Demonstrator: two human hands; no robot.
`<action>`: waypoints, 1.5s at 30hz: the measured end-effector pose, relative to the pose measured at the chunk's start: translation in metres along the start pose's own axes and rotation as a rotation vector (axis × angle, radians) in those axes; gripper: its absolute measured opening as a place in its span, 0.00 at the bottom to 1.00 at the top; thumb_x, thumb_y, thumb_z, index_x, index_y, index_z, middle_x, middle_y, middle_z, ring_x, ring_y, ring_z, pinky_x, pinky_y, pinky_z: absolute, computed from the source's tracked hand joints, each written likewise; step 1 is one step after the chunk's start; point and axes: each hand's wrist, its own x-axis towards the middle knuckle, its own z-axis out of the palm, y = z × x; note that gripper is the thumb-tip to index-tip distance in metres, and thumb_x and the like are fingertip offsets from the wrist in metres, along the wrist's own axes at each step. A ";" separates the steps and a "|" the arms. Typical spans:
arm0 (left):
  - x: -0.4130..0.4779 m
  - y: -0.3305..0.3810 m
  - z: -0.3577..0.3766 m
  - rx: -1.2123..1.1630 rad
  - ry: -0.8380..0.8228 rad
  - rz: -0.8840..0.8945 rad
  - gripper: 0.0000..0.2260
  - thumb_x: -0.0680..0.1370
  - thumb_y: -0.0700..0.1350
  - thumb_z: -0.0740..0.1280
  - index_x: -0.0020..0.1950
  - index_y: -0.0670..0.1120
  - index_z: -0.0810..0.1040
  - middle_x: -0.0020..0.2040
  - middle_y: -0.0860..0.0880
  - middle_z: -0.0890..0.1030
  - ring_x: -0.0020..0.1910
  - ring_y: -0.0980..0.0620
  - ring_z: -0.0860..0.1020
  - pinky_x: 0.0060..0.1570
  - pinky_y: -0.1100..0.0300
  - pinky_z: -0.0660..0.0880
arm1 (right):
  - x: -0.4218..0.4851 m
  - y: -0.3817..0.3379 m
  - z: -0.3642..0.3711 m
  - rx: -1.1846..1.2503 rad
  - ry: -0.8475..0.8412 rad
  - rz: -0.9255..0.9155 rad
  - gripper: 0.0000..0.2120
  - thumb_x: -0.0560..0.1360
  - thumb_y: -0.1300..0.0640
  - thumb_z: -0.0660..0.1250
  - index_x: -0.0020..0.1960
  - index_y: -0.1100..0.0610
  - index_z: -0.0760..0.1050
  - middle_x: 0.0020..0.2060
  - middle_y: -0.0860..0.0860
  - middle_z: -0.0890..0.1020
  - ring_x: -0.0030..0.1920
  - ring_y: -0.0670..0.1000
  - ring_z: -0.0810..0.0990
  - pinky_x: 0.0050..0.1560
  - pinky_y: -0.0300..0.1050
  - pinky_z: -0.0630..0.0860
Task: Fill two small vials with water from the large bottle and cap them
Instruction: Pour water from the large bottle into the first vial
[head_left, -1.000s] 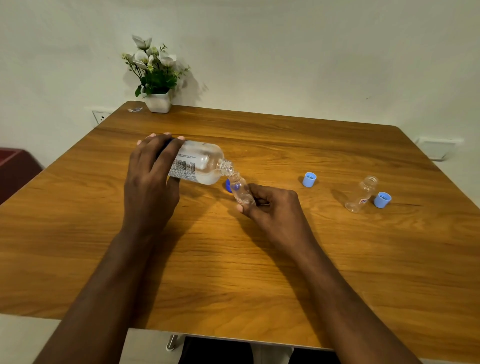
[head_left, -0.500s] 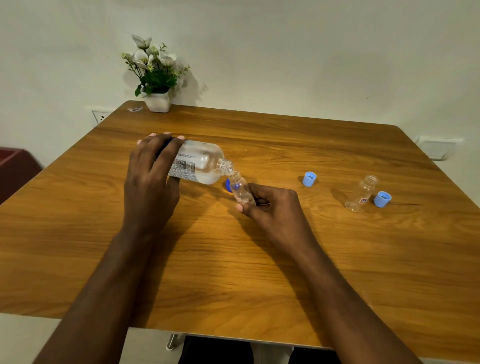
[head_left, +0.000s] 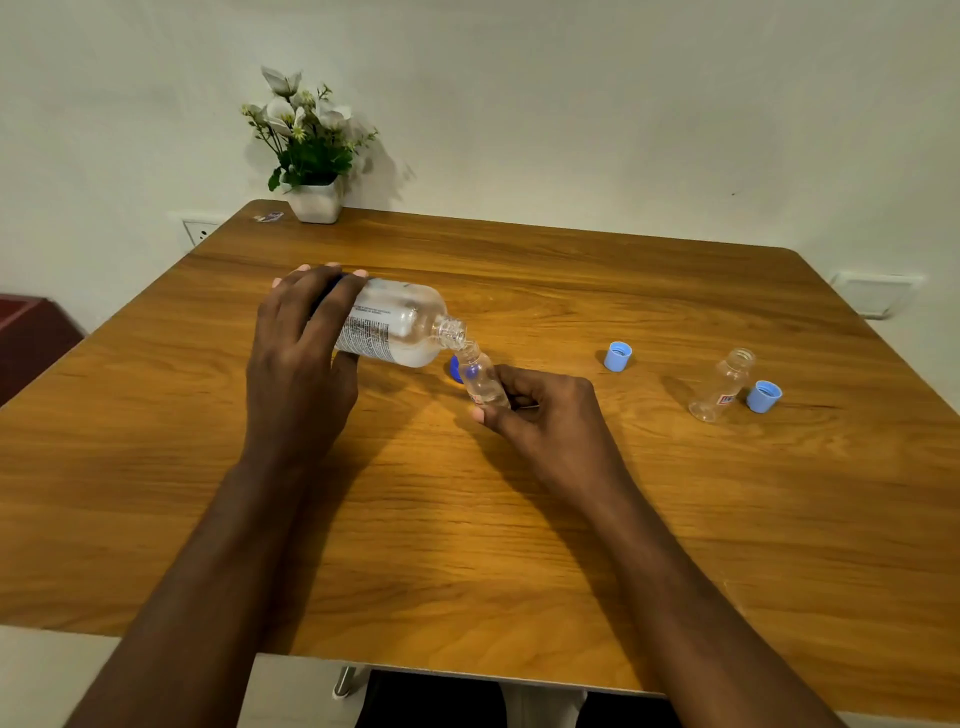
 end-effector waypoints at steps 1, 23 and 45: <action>0.000 0.000 0.000 -0.001 0.002 0.002 0.30 0.67 0.25 0.68 0.68 0.39 0.71 0.64 0.38 0.74 0.67 0.41 0.67 0.67 0.44 0.66 | 0.000 0.000 0.000 0.000 0.000 0.002 0.11 0.72 0.56 0.73 0.54 0.54 0.82 0.41 0.56 0.86 0.43 0.59 0.83 0.46 0.60 0.78; -0.001 0.001 -0.002 -0.005 -0.014 -0.009 0.29 0.68 0.26 0.69 0.69 0.39 0.71 0.65 0.37 0.74 0.68 0.40 0.67 0.67 0.44 0.67 | 0.001 0.002 0.002 0.006 0.007 -0.007 0.11 0.72 0.56 0.73 0.54 0.53 0.82 0.43 0.55 0.86 0.44 0.58 0.84 0.47 0.60 0.78; 0.000 0.002 -0.002 0.006 -0.002 0.000 0.29 0.67 0.24 0.68 0.68 0.38 0.72 0.63 0.37 0.74 0.67 0.41 0.67 0.66 0.43 0.66 | 0.003 0.005 0.002 -0.016 0.002 -0.017 0.11 0.71 0.54 0.72 0.52 0.58 0.81 0.40 0.59 0.85 0.43 0.61 0.82 0.46 0.61 0.78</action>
